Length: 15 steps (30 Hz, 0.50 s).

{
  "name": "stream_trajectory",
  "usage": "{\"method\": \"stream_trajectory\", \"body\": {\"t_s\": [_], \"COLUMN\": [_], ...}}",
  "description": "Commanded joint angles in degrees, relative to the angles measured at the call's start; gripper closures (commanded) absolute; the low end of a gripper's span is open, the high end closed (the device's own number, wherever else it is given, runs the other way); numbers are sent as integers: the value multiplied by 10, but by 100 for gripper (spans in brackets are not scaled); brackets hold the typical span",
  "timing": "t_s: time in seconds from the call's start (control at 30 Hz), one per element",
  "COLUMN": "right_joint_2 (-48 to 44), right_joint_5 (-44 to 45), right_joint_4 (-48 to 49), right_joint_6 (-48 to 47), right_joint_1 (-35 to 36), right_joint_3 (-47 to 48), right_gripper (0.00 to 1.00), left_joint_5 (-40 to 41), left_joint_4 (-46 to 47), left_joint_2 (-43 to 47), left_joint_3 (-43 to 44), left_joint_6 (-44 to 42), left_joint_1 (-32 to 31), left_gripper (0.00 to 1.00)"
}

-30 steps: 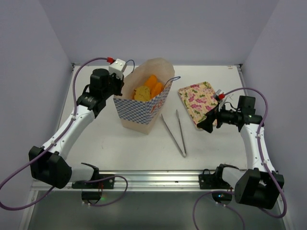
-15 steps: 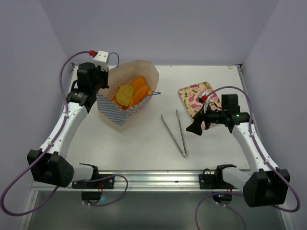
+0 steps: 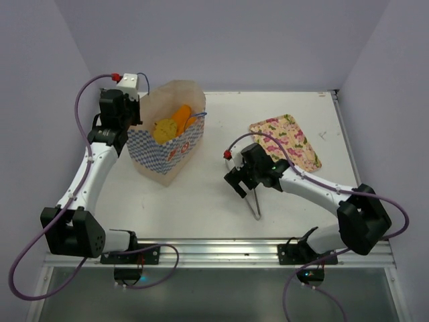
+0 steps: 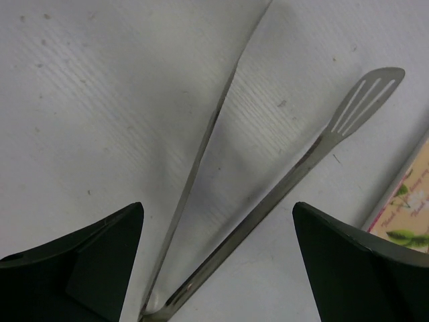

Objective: Take the fake bread out of the paper bag

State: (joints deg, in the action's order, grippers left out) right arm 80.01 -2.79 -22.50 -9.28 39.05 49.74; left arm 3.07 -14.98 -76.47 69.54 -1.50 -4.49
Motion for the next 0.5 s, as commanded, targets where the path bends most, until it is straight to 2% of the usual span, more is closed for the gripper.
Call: {"method": "stream_trajectory", "body": {"t_s": [0.0,0.47], "right_joint_2": [-7,17], "right_joint_5": [153,71], "right_joint_4": [45,-22], "right_joint_6": [69,138], "right_joint_1": [18,19], "right_joint_3": [-5,-25], "right_gripper": [1,1], "left_joint_5": [-1,-28], "left_joint_4": [38,42], "left_joint_2": [33,90], "left_joint_3": [-20,-67], "left_joint_6": [32,59], "left_joint_1": [8,11], "left_gripper": [100,100]}}
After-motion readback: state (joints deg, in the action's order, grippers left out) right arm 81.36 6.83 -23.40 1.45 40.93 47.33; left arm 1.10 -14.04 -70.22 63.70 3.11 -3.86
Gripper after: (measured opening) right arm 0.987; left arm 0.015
